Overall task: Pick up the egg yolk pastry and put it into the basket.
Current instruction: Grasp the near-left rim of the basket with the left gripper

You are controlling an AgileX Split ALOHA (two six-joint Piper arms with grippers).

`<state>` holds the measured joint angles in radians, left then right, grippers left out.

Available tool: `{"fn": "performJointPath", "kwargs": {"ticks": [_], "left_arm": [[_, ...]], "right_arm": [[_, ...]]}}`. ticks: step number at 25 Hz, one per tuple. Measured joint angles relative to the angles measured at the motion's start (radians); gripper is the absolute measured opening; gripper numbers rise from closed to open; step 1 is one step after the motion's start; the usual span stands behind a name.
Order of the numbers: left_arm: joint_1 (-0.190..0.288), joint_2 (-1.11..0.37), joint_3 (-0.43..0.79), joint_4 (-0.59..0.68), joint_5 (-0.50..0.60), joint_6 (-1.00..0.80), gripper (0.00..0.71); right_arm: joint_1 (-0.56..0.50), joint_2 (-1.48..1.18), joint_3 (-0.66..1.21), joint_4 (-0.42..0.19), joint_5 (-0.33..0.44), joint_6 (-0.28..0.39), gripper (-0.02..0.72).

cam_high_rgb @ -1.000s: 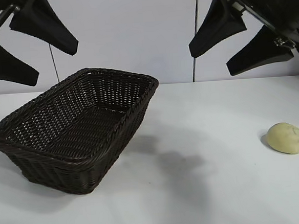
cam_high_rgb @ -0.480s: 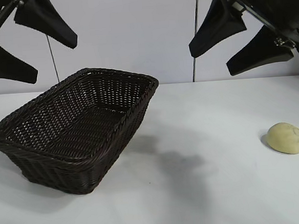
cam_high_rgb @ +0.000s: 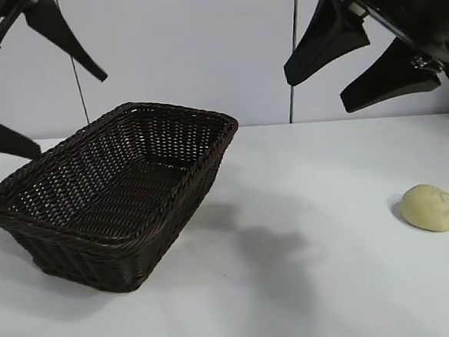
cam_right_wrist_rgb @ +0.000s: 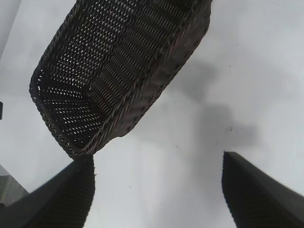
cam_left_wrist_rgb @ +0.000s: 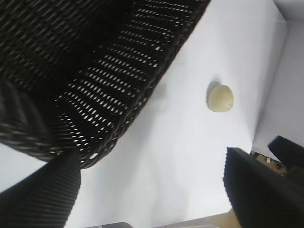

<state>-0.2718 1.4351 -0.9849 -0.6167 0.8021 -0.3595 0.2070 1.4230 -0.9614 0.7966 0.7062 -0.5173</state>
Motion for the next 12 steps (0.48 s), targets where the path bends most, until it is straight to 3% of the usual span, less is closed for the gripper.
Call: {"fn": "performJointPath", "kwargs": {"ticks": [6, 12], "left_arm": [[-0.001, 0.0, 0.0, 0.251, 0.082, -0.262, 0.596], [-0.031, 0.0, 0.0, 0.303, 0.074, -0.417, 0.596]], "right_arm": [[0.0, 0.0, 0.0, 0.0, -0.002, 0.0, 0.54], [0.0, 0.0, 0.0, 0.0, -0.002, 0.0, 0.54]]}}
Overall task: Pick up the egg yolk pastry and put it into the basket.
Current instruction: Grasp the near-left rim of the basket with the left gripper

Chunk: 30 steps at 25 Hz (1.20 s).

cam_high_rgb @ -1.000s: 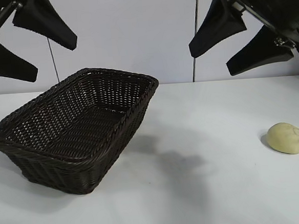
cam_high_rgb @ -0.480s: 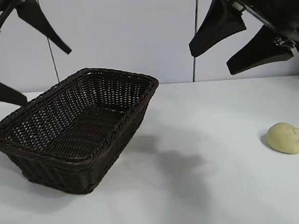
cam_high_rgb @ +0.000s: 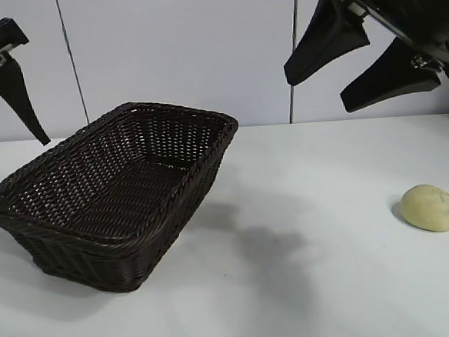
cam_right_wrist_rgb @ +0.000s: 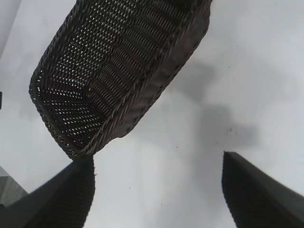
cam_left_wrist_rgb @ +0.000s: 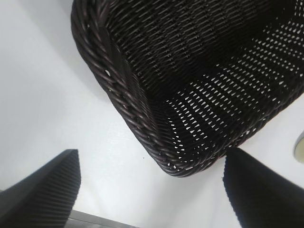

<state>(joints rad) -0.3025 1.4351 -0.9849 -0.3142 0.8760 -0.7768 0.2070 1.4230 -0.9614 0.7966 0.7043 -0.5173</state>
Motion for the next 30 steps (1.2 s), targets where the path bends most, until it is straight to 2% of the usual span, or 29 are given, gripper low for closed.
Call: {"fn": "performJointPath", "kwargs": {"ticks": [4, 8, 10, 17, 26, 30], "left_arm": [[-0.083, 0.0, 0.0, 0.096, -0.041, -0.166, 0.596], [-0.146, 0.0, 0.0, 0.275, -0.043, -0.405, 0.596], [-0.152, 0.0, 0.0, 0.32, -0.049, -0.478, 0.596], [-0.152, 0.0, 0.007, 0.338, -0.106, -0.536, 0.596], [-0.152, 0.0, 0.141, 0.339, -0.249, -0.568, 0.596], [-0.155, 0.0, 0.16, 0.339, -0.297, -0.571, 0.596]], "right_arm": [[0.0, 0.0, 0.0, 0.0, 0.0, 0.0, 0.54], [0.0, 0.0, 0.0, 0.0, -0.001, 0.0, 0.54], [0.0, 0.0, 0.0, 0.0, -0.001, 0.0, 0.54], [0.0, 0.0, 0.0, 0.0, -0.002, 0.0, 0.54], [0.0, 0.0, 0.0, 0.0, -0.007, 0.0, 0.54], [0.0, 0.0, 0.0, 0.0, -0.008, 0.0, 0.54]]}}
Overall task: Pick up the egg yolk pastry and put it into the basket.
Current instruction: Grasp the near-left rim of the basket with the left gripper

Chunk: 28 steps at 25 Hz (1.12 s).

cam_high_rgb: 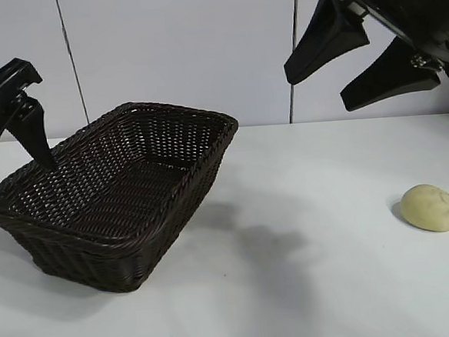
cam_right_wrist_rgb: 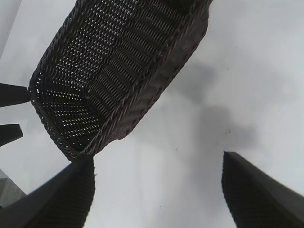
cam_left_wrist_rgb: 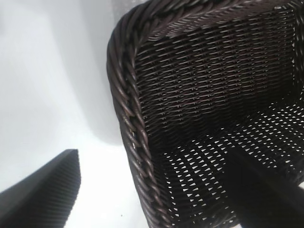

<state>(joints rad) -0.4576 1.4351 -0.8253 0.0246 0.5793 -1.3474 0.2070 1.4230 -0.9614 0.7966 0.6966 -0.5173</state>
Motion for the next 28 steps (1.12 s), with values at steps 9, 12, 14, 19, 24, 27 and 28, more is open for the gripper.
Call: {"fn": "performJointPath", "kwargs": {"ticks": [9, 12, 14, 19, 24, 27, 28], "left_arm": [[0.0, 0.068, 0.0, 0.0, -0.009, 0.007, 0.596], [0.0, 0.111, 0.0, 0.0, -0.02, 0.008, 0.596], [0.0, 0.148, 0.0, 0.001, -0.051, 0.009, 0.596], [0.0, 0.233, 0.0, 0.004, -0.111, 0.011, 0.596], [0.0, 0.269, 0.0, 0.004, -0.134, 0.011, 0.583], [0.0, 0.269, -0.001, 0.004, -0.137, 0.011, 0.498], [0.0, 0.269, -0.001, 0.004, -0.137, 0.011, 0.456]], "right_arm": [[0.0, 0.0, 0.0, 0.0, -0.003, 0.0, 0.54], [0.0, 0.0, 0.0, 0.0, -0.003, 0.0, 0.54], [0.0, 0.0, 0.0, 0.0, -0.003, 0.0, 0.54], [0.0, 0.0, 0.0, 0.0, -0.003, 0.0, 0.54], [0.0, 0.0, 0.0, 0.0, -0.003, 0.0, 0.54], [0.0, 0.0, 0.0, 0.0, -0.003, 0.0, 0.54], [0.0, 0.0, 0.0, 0.0, -0.004, 0.0, 0.54]]}}
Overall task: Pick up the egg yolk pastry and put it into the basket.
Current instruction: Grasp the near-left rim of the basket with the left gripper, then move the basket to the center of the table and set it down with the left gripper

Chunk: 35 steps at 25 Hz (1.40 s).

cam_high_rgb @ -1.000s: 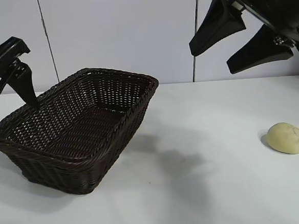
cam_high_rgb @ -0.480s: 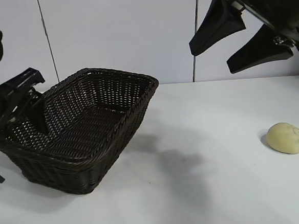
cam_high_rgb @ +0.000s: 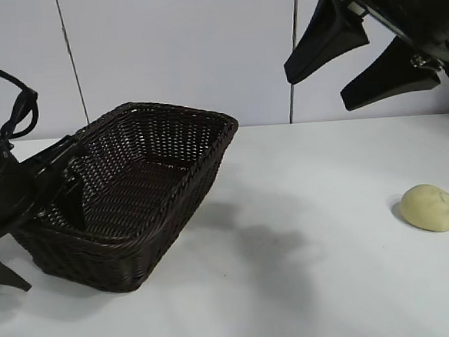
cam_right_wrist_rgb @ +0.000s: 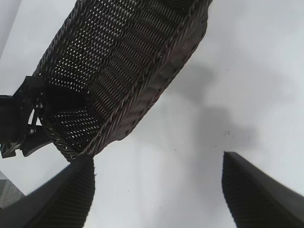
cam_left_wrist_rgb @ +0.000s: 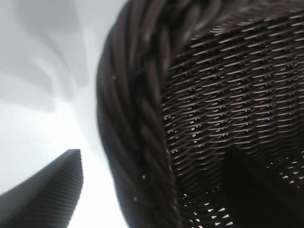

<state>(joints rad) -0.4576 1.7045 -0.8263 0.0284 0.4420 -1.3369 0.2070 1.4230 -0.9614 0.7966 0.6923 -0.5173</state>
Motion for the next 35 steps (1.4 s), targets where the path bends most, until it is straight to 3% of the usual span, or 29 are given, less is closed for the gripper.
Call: {"fn": "performJointPath", "kwargs": {"ticks": [7, 10, 17, 22, 31, 35], "left_arm": [[0.0, 0.0, 0.0, -0.039, -0.002, 0.0, 0.162], [0.0, 0.0, -0.001, -0.051, -0.015, -0.01, 0.099], [0.0, 0.0, -0.003, -0.056, 0.005, -0.01, 0.099], [0.021, 0.0, -0.068, -0.058, 0.097, 0.009, 0.099], [0.04, 0.012, -0.253, -0.178, 0.23, 0.298, 0.099], [0.089, 0.012, -0.288, -0.287, 0.263, 0.476, 0.099]], "right_arm": [[0.0, 0.0, 0.0, 0.0, 0.0, 0.0, 0.54], [0.0, 0.0, 0.0, 0.0, -0.001, -0.001, 0.54], [0.0, 0.0, 0.0, 0.0, -0.001, -0.001, 0.54], [0.0, 0.0, 0.0, 0.0, -0.001, -0.001, 0.54], [0.0, 0.0, 0.0, 0.0, -0.002, -0.001, 0.54], [0.0, 0.0, 0.0, 0.0, -0.002, -0.001, 0.54]]}}
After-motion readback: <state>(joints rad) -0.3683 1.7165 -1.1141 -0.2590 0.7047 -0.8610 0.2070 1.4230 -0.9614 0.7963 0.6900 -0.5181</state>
